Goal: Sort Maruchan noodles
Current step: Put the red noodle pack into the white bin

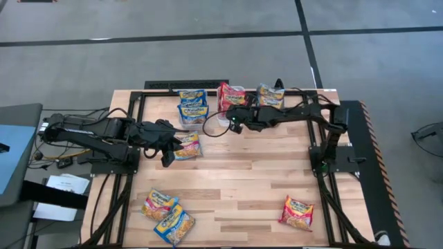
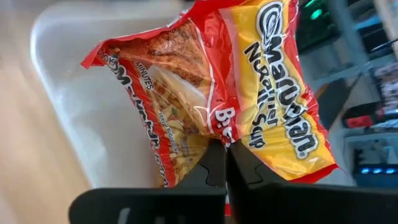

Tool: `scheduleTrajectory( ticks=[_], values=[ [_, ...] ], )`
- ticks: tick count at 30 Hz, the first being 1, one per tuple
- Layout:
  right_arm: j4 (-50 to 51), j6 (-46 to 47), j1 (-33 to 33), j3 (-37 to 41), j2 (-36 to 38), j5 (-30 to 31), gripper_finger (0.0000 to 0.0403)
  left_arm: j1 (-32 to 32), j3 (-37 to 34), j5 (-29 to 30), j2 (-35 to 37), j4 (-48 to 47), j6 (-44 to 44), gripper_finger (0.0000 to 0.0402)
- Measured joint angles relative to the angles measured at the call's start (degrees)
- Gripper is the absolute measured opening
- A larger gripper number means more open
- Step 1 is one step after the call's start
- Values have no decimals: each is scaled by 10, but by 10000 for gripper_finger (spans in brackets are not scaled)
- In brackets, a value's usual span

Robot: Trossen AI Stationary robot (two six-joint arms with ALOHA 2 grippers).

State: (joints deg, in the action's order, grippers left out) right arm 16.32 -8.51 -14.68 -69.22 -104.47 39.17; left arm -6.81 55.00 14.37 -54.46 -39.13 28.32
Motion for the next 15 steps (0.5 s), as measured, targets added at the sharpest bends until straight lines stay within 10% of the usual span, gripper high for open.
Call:
scheduleTrajectory(
  ticks=[15],
  values=[
    [-9, -9, -9, 1, -26, -17, 64, 0, 0, 0, 0, 0, 0, 103]
  ],
)
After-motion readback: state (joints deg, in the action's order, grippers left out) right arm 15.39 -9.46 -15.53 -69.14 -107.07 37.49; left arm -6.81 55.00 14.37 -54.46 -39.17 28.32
